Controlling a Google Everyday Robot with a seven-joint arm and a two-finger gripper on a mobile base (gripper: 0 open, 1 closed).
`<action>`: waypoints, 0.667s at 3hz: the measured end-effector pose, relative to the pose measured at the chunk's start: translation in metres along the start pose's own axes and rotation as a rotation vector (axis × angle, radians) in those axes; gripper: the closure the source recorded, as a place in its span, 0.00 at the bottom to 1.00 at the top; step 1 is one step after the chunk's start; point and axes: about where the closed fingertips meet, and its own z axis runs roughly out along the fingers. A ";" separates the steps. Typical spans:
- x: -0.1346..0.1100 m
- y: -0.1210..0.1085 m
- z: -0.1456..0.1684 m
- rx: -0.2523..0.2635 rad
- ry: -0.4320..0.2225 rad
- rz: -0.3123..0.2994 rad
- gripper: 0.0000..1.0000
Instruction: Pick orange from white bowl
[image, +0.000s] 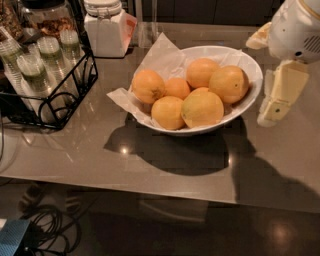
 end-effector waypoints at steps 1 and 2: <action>-0.020 -0.023 0.005 -0.029 -0.038 -0.061 0.00; -0.033 -0.037 0.007 -0.037 -0.063 -0.095 0.00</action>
Offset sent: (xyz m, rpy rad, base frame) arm 0.0462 0.0329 0.0113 0.0430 0.0557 0.1671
